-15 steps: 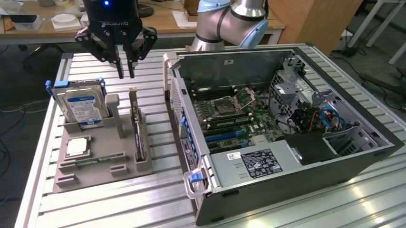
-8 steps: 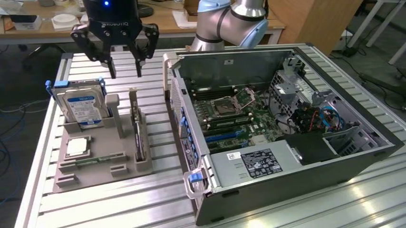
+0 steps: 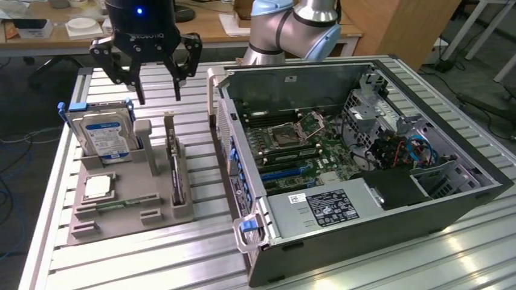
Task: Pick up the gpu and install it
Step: 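Pick up the gpu and move the gpu toward the slot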
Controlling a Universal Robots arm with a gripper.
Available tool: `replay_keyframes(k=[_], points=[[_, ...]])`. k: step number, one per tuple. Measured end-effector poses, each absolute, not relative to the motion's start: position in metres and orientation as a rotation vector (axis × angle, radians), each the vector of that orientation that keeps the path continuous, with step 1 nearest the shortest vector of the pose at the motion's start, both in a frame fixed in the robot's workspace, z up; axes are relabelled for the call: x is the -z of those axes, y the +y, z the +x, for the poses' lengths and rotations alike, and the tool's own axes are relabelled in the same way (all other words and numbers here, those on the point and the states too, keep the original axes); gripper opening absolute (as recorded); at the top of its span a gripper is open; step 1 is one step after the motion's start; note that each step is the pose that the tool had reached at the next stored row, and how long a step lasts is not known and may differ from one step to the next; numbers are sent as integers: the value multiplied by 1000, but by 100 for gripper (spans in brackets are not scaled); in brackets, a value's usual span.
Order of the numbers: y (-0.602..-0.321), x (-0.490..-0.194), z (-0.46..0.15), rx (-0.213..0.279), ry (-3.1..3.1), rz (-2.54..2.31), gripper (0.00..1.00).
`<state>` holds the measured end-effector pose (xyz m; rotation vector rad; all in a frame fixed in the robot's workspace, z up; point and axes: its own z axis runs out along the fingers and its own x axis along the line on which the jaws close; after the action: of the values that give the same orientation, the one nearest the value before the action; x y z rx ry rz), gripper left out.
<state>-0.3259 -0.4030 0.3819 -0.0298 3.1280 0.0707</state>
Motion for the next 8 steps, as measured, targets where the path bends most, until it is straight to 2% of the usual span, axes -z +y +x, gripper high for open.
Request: replay_keyframes(k=[8], points=[[-425,-367,-326,-71,3128,-32,59]])
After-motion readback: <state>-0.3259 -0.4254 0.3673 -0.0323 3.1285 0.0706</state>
